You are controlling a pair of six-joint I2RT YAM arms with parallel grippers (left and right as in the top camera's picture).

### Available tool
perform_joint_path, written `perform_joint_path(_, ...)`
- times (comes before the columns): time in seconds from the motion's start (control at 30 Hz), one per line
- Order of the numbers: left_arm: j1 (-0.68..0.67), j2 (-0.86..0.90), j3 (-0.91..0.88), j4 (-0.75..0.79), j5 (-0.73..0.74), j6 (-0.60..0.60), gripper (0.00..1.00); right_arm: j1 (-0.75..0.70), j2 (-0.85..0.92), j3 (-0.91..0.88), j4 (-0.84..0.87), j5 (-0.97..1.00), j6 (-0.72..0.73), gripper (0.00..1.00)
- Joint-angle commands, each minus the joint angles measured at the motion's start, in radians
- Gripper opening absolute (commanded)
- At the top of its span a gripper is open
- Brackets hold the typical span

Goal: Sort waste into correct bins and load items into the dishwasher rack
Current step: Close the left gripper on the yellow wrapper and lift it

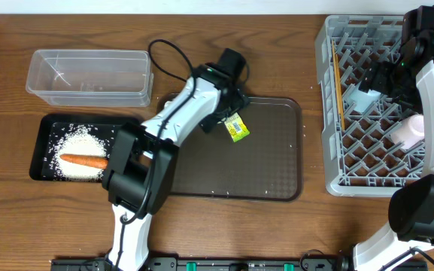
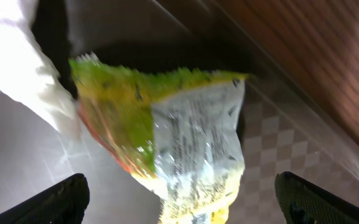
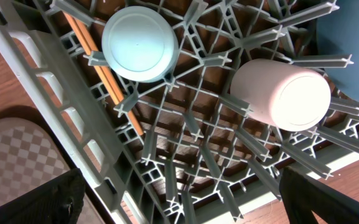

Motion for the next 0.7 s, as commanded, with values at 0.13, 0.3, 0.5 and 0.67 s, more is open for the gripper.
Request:
perform_joint_path(0.13, -0.022, 0.017, 0.016, 0.0, -0.065, -0.077, 0.98, -0.004, -0.002, -0.002, -0.001, 0.004, 0.014, 0.99)
perform_joint_path(0.3, -0.026, 0.052, 0.016, 0.008, -0.054, -0.094, 0.98, -0.004, -0.002, -0.002, -0.001, 0.004, 0.014, 0.99)
perform_joint_path(0.5, -0.026, 0.062, 0.016, 0.023, -0.054, -0.094, 0.96, -0.004, -0.002, -0.002, -0.001, 0.004, 0.014, 0.99)
perform_joint_path(0.67, -0.026, 0.062, 0.016, 0.031, -0.055, -0.094, 0.85, -0.004, -0.002, -0.002, -0.001, 0.004, 0.014, 0.99)
